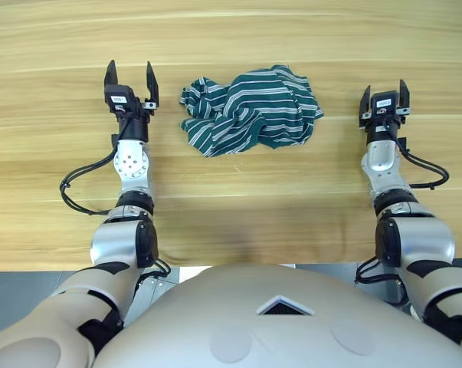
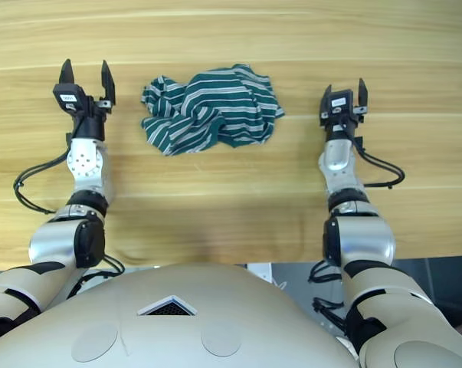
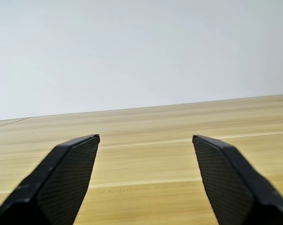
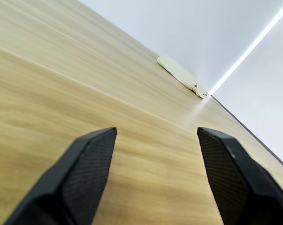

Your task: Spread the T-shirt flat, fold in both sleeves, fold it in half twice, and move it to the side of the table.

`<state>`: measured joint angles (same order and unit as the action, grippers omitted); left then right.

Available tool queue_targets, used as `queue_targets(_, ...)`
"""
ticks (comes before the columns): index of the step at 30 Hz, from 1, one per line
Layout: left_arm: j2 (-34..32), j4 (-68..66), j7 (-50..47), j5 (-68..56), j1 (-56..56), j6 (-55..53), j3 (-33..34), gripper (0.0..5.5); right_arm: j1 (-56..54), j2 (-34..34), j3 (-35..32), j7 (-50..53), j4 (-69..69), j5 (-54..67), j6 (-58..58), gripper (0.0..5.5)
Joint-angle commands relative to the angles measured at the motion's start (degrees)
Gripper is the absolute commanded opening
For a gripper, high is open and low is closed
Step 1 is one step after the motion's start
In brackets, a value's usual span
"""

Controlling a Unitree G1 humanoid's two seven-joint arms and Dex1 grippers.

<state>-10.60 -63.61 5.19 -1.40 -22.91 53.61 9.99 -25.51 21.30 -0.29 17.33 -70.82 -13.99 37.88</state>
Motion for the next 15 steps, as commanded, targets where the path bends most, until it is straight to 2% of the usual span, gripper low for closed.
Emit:
queue_targets(1,-0.15,0.38,-0.92,1.18,-0.71,0.21,-0.72,3.7,-1.15,-0.06,0.63,-0.05,0.31,-0.52,0.4,3.21)
queue_targets(15,-0.74,0.51,-4.82,3.94,-0.4,0.85,-1.34,3.7,-1.35,-0.14,3.13,1.65,0.42,-3.02,1.21,3.21)
